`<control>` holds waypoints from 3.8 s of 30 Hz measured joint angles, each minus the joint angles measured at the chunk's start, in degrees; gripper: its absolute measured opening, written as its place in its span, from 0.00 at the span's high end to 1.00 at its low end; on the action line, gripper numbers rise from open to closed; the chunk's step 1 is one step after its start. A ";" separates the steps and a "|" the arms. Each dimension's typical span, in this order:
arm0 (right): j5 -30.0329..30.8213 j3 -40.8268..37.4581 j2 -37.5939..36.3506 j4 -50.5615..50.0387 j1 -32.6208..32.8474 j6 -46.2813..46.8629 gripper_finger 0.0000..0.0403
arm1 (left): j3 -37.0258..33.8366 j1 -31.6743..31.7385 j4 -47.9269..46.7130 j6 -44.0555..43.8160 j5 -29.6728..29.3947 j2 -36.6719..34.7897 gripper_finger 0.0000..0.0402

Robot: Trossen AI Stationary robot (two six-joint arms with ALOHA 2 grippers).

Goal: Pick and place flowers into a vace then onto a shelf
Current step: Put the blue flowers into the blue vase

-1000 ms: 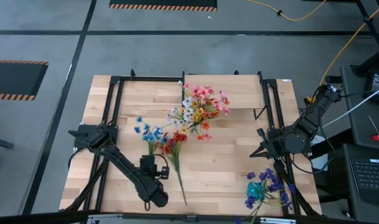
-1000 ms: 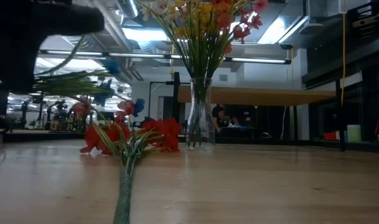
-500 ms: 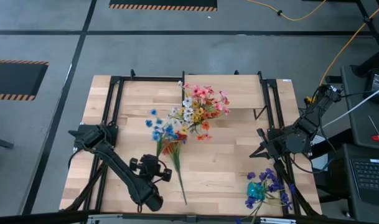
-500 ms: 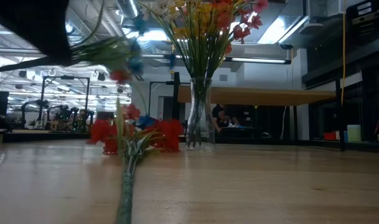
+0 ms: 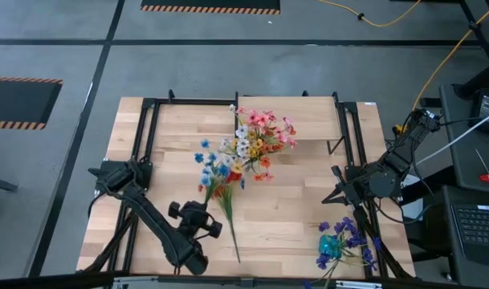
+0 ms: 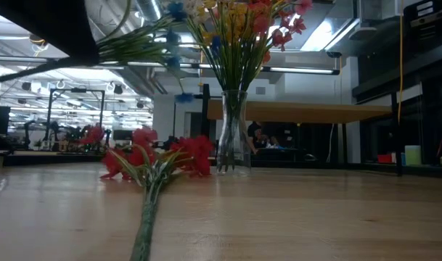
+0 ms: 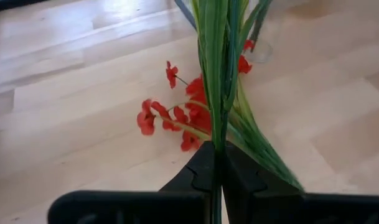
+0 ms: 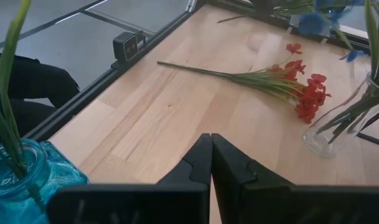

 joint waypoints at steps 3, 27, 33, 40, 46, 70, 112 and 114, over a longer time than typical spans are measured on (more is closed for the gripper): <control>0.00 -0.01 0.00 0.19 0.01 0.00 0.97 | 0.02 -1.58 0.02 1.51 -0.51 0.00 0.98; 0.00 -0.01 0.00 2.79 0.00 0.33 0.97 | 0.04 -2.41 47.99 51.43 -8.66 -0.02 0.98; -0.03 -0.01 0.00 2.79 0.01 1.30 0.97 | 0.04 0.30 54.16 60.51 -13.21 -0.02 0.98; -0.04 -0.01 0.00 3.03 0.00 1.20 0.97 | 0.04 3.83 68.17 78.38 -11.94 -0.02 0.98; -0.04 -0.01 -0.01 3.19 0.01 -0.27 0.97 | 0.04 6.13 76.99 92.62 -13.66 -1.16 0.98; -0.09 -0.01 0.00 15.55 0.05 -11.22 0.97 | -2.71 22.68 115.27 132.64 15.74 -4.20 0.99; -0.16 -0.01 9.76 45.48 -12.04 -23.94 0.66 | -3.43 30.31 119.90 140.60 33.48 -3.50 0.98; -1.66 -0.01 9.75 46.53 -12.19 -23.45 0.66 | -3.43 30.27 119.78 140.81 33.41 -3.50 0.98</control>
